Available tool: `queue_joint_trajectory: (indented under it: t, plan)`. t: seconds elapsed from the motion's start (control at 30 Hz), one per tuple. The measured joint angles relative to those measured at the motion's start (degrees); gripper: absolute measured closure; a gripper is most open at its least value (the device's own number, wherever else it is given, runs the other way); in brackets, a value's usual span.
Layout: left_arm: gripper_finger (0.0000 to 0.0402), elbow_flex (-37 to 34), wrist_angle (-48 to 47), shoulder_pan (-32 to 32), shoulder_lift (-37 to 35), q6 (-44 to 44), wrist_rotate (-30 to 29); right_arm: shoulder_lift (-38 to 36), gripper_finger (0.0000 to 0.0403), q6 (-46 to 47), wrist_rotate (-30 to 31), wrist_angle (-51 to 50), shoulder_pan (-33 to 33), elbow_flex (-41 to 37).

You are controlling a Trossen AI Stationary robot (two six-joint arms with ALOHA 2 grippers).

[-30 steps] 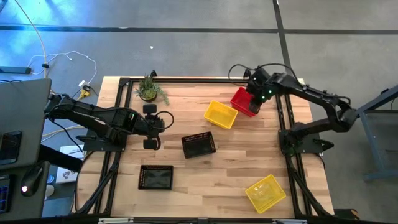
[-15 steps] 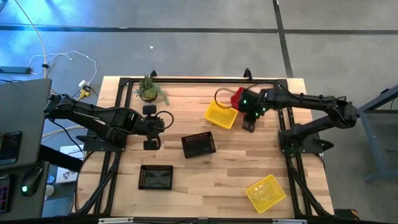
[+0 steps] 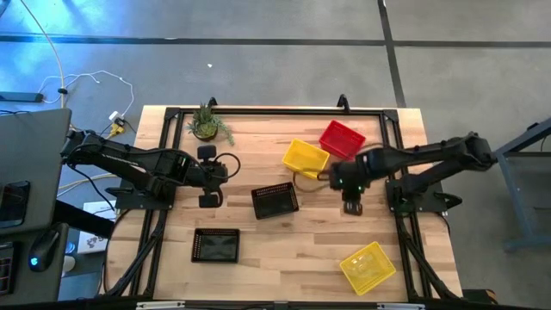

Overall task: Stack baskets by color
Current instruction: Stack the yellow bin on top of the yellow bin stack

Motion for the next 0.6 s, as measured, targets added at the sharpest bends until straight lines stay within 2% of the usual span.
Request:
queue_joint_trajectory:
  t: [0.33,0.6]
  plan:
    - [0.0287,0.0,3.1,0.0,0.0,-0.2,-0.2,0.0,0.0314,16.1,0.2,0.5,15.0,0.0]
    - [0.0287,0.0,6.4,0.0,0.0,-0.2,-0.2,0.0,0.0314,24.1,4.5,8.5,25.6,0.0]
